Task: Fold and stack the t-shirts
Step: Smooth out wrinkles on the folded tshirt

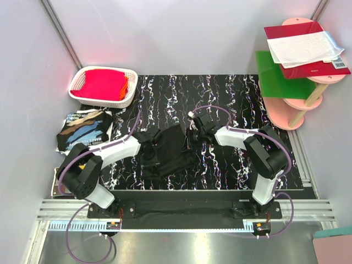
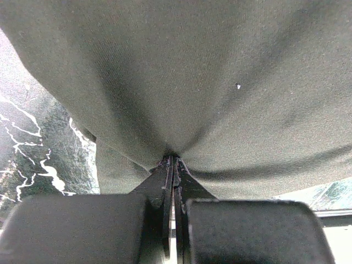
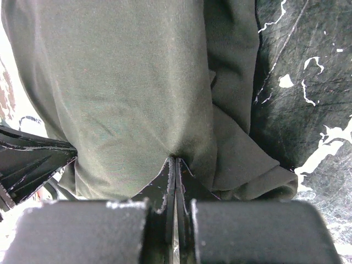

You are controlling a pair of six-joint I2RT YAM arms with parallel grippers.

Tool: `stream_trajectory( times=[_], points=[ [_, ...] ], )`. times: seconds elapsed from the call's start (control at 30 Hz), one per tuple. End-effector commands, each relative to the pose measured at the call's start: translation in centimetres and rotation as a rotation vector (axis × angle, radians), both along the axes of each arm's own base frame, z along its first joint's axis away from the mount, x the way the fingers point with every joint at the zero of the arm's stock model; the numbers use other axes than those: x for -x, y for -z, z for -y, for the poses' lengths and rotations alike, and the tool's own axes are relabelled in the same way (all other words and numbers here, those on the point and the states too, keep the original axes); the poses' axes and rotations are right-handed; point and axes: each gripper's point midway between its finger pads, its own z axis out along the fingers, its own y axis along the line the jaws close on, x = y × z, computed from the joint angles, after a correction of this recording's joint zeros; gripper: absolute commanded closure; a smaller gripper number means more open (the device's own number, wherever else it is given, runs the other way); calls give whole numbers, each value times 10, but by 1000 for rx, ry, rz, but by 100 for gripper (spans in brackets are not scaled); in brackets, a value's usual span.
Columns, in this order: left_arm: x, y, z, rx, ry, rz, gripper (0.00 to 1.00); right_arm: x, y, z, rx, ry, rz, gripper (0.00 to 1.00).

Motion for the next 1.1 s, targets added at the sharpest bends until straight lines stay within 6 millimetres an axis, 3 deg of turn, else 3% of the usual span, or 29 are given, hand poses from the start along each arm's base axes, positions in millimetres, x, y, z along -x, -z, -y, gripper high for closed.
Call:
stream_trajectory(
  times=[0.0,0.07,0.1,0.17,0.2,0.23,0.3,0.33,0.4,0.47,0.53,0.57,0.63,0.77,0.97,1.07],
  points=[
    [-6,-18,-3,-8,20,58,100,-12,-8,-6,-13,-1,47,100],
    [-18,-42,3,25,25,129,94,-14,-17,-5,-21,-8,78,100],
    [-26,-65,6,63,30,201,85,-14,-24,-4,-26,-6,99,100],
    [-32,-90,6,98,22,286,68,-15,-34,-2,-30,-8,133,100],
    [-37,-112,3,122,6,370,55,-17,-47,-1,-41,-5,168,100],
    [-40,-121,-2,126,-10,411,25,-18,-53,-1,-45,-6,187,100],
    [-42,-135,-15,120,-55,489,4,-19,-72,2,-64,1,240,100],
    [-41,-136,-19,116,-68,496,1,-20,-77,3,-65,-1,262,96],
    [-36,-128,-30,104,-111,477,1,-21,-90,6,-71,7,307,89],
    [-29,-110,-36,95,-153,433,1,-22,-96,9,-74,13,338,71],
    [-28,-96,-36,108,-175,405,1,-23,-105,13,-79,30,378,47],
    [-20,-80,-35,115,-193,352,2,-24,-107,15,-79,37,385,42],
    [-17,-68,-31,142,-209,322,2,-24,-110,18,-75,50,403,25],
    [-2,-36,-30,158,-252,228,4,-25,-107,22,-64,69,399,20],
    [2,-18,-25,177,-254,183,6,-22,-95,25,-48,88,367,18],
    [5,-7,-13,220,-241,137,14,-22,-95,25,-50,92,361,18]
  ],
)
